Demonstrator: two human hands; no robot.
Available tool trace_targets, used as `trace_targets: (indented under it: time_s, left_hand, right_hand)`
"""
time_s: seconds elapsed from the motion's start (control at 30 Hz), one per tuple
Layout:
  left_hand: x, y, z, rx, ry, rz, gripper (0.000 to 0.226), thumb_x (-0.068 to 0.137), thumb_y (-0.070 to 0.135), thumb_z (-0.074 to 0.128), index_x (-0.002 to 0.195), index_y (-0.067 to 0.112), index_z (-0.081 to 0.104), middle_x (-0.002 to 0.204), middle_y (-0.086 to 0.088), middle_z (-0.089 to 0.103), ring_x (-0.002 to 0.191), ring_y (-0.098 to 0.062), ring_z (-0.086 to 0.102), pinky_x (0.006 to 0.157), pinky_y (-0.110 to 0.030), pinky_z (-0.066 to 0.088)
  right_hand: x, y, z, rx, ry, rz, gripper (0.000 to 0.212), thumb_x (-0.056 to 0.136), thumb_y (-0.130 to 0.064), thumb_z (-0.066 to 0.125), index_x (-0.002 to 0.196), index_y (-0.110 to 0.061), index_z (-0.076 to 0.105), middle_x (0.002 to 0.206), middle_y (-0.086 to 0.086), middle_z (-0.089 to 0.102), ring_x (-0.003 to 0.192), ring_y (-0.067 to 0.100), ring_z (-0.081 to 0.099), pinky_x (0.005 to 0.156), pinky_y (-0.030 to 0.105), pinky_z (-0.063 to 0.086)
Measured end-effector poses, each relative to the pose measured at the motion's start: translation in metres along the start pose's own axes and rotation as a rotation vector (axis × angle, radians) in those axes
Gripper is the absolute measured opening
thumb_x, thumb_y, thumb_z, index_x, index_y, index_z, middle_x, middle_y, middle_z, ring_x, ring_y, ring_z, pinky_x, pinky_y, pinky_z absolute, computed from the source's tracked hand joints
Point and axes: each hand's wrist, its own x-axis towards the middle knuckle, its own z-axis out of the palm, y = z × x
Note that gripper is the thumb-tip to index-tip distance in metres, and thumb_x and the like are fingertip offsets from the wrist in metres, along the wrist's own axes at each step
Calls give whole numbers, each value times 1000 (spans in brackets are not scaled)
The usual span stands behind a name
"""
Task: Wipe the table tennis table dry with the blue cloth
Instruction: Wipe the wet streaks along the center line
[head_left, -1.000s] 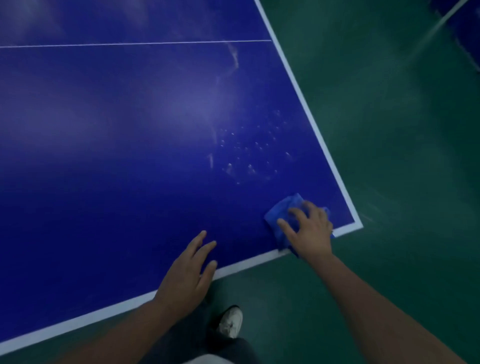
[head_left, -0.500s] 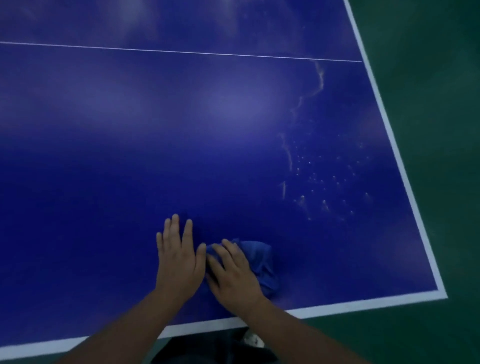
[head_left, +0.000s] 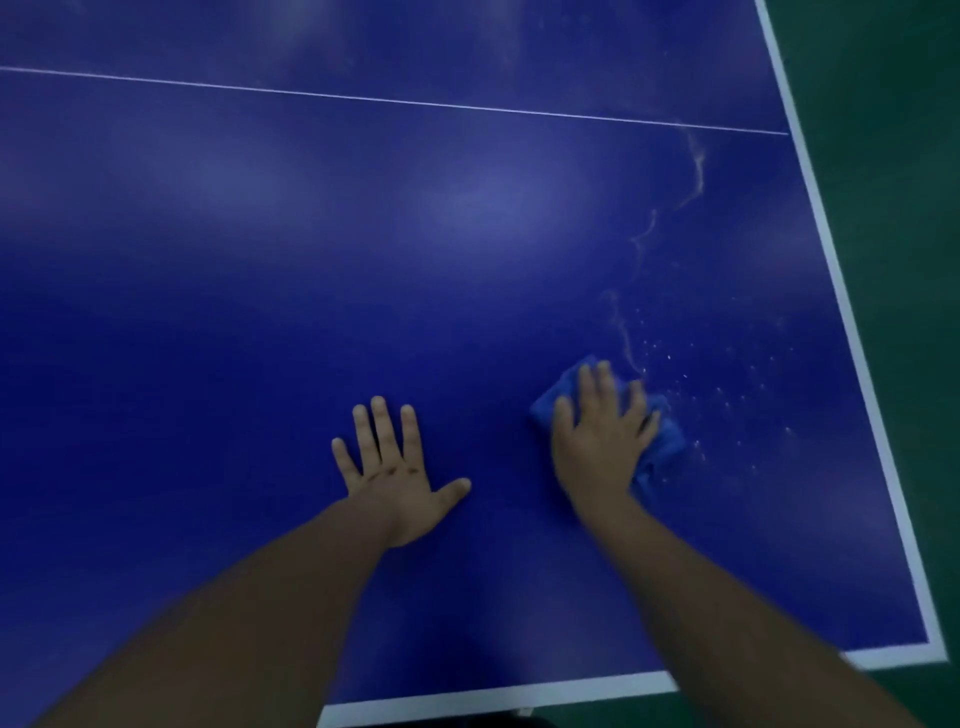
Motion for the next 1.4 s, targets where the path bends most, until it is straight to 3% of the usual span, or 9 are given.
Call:
trace_targets:
  time_s: [0.2,0.43,0.7,0.83,0.97,1.1,1.23,1.33,1.4]
  left_hand:
    - [-5,1,-1,15,9,-16,114,87,83,31,124,20,-56,127,-12,-68,124,-35,-58,110,-63,-25]
    - [-6,1,-1,14,4,-10,117,80,90,27,123,21,-57,127,-11,-69,121,-33,-61,106,-62,-28]
    - [-4,-1,10,26,137,15,116,76,91,21,129,21,-53,132,-9,-65,126,-31,-58,112,-60,-24]
    - [-3,-4,24,31,313,75,115,82,86,28,147,16,-36,149,-11,-50,138,-29,-47,115,-56,-20]
    - [-14,19,54,94,554,252,87,98,58,41,160,9,5,165,-15,-17,151,-29,-24,122,-57,-1]
    - [-26,73,91,13,551,325,79,95,53,26,159,8,15,166,-17,-1,154,-31,-7,121,-60,11]
    - [-33,129,128,-35,581,340,73,99,54,24,156,8,24,165,-17,10,154,-29,3,119,-60,18]
    - [-39,168,153,-21,592,351,72,100,57,21,156,12,26,166,-12,7,154,-21,-5,121,-54,11]
    - [-41,194,164,-47,579,322,72,97,54,30,156,12,28,166,-9,6,154,-17,-9,121,-55,12]
  right_hand:
    - [-94,0,26,-90,-139,-746,46,99,-34,44,144,-27,51,157,-4,42,142,31,40,114,56,28]
    - [25,57,-15,-81,-22,83,50,105,-40,38,154,-30,37,163,-6,30,149,33,23,119,62,14]
    - [-130,23,20,-60,-126,-662,45,103,-38,42,147,-30,48,158,-5,41,145,30,36,115,55,27]
    - [-39,112,-10,-201,-27,-303,48,98,-39,38,143,-32,53,154,-4,46,139,37,42,110,60,29]
    - [16,166,-46,-177,-97,106,50,107,-46,27,157,-42,25,166,-13,18,152,32,15,117,68,9]
    - [-54,125,-23,-146,-25,-213,50,96,-45,40,145,-36,46,158,-6,40,141,37,42,111,67,25]
    - [-108,157,-16,4,-157,-608,44,103,-49,41,145,-35,50,163,-5,28,151,26,25,114,53,25]
    - [-29,228,-35,-67,-102,-593,48,100,-57,39,144,-40,50,159,-6,38,151,34,19,114,63,22]
    - [45,280,-52,-138,-34,-372,50,96,-57,40,141,-41,52,156,-5,44,145,40,30,111,71,20]
